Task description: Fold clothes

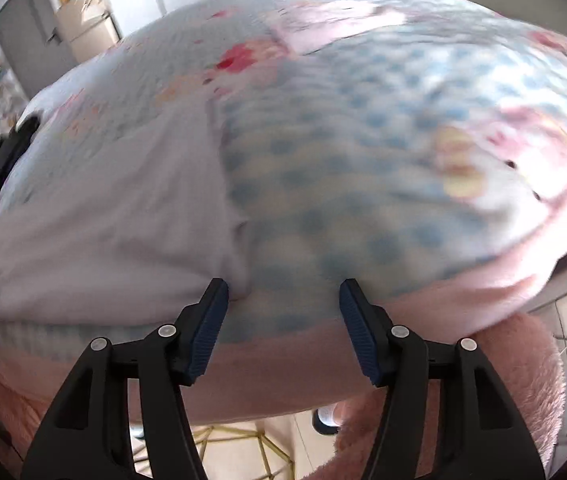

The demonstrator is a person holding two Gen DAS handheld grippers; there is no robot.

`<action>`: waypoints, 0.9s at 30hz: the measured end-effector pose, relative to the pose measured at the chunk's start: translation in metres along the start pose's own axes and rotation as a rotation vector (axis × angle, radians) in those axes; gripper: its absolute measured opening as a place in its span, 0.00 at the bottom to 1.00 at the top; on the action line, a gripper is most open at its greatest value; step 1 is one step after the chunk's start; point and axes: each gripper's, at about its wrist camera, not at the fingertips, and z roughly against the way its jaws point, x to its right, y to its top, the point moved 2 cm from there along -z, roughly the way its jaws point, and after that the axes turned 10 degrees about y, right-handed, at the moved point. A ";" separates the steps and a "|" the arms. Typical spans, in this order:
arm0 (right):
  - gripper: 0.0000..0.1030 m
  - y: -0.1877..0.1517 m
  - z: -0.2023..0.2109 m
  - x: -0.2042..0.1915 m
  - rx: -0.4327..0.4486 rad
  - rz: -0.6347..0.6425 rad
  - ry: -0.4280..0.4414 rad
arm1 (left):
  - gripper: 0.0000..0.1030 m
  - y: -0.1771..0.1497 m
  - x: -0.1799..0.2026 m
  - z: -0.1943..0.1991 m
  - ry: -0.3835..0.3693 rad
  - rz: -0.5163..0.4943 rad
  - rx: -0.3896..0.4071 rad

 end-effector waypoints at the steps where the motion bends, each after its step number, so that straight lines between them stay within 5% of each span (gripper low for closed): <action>1: 0.57 0.002 0.005 0.006 0.016 -0.030 0.015 | 0.45 0.000 -0.002 0.005 -0.009 0.010 0.008; 3: 0.57 0.004 0.011 0.010 0.041 -0.028 0.005 | 0.45 0.004 -0.001 0.013 -0.031 0.023 0.025; 6: 0.58 0.004 0.005 0.001 0.032 0.030 0.069 | 0.45 0.020 0.021 0.020 -0.167 0.028 0.041; 10: 0.58 -0.001 -0.003 -0.020 0.044 0.131 0.174 | 0.45 0.042 0.098 0.016 -0.309 -0.116 -0.006; 13: 0.57 -0.010 -0.007 -0.036 0.039 0.198 0.203 | 0.45 0.048 0.159 0.007 -0.345 -0.216 -0.031; 18: 0.58 0.001 0.001 0.001 0.125 0.055 0.141 | 0.45 0.044 0.228 -0.005 -0.433 -0.281 -0.094; 22: 0.59 0.002 -0.005 0.029 0.062 -0.077 0.229 | 0.45 0.035 0.256 -0.017 -0.364 -0.364 -0.108; 24: 0.62 0.003 -0.010 0.023 0.039 -0.052 0.272 | 0.45 0.031 0.261 -0.023 -0.289 -0.393 -0.113; 27: 0.62 -0.001 -0.023 0.010 -0.017 0.013 0.282 | 0.46 0.034 0.247 -0.034 -0.279 -0.322 -0.147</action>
